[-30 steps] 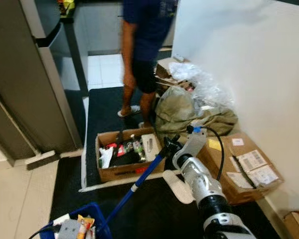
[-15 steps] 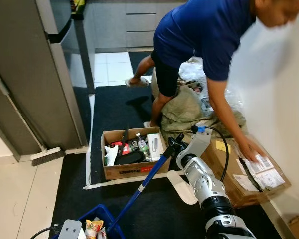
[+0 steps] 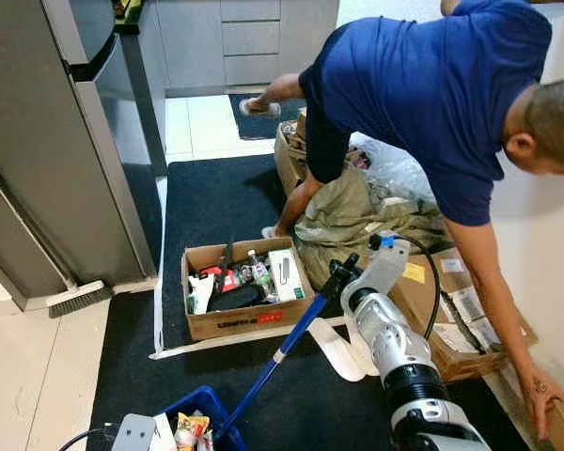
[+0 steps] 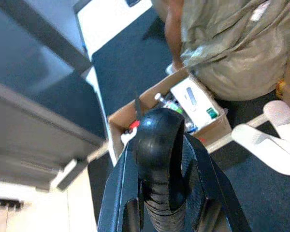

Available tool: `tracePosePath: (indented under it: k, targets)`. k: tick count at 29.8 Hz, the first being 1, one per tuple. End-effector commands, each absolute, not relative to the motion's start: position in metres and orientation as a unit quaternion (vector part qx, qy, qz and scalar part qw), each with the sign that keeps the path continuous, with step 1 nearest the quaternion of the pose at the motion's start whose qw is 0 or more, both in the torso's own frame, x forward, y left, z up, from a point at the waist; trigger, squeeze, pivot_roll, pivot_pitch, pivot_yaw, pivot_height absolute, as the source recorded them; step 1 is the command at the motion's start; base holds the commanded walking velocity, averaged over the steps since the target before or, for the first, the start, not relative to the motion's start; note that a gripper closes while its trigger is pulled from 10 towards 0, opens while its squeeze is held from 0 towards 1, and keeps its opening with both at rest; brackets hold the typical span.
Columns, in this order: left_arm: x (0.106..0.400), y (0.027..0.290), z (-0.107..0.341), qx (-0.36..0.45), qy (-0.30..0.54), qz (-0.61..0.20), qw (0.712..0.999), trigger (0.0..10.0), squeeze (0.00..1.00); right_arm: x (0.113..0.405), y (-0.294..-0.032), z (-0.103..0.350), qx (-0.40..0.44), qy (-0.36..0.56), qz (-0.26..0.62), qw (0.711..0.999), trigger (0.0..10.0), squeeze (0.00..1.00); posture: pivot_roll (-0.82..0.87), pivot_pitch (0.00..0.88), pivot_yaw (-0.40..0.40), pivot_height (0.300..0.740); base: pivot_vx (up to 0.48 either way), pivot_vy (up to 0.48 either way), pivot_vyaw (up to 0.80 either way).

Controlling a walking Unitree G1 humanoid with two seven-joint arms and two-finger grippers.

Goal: Sweep floor

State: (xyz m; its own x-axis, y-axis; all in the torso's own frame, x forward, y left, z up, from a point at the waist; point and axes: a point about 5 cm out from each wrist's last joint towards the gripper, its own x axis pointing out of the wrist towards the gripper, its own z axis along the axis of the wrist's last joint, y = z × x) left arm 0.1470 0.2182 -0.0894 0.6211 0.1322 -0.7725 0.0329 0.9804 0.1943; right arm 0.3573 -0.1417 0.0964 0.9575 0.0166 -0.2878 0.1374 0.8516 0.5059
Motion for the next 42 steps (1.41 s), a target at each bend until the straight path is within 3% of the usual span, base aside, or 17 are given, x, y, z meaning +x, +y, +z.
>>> tracePosePath:
  k: [1,14,42]
  targets:
    - [0.146,0.215,-0.091,0.090,0.437,0.024,0.895,10.0,0.00,0.364,-0.149,0.113,0.299,0.099,-0.056,0.947,10.0,0.00,0.05,0.063,-0.051,0.740,0.259,0.000,0.00]
    - [0.144,0.215,-0.091,0.088,0.440,0.022,0.893,10.0,0.00,0.366,-0.157,0.121,0.298,0.088,-0.089,0.946,10.0,0.00,0.05,0.066,-0.054,0.740,0.270,0.000,0.00]
    - [0.141,0.216,-0.093,0.086,0.446,0.014,0.891,10.0,0.00,0.376,-0.148,0.155,0.335,0.059,-0.068,0.938,10.0,0.00,0.05,0.064,-0.055,0.740,0.329,0.000,0.00]
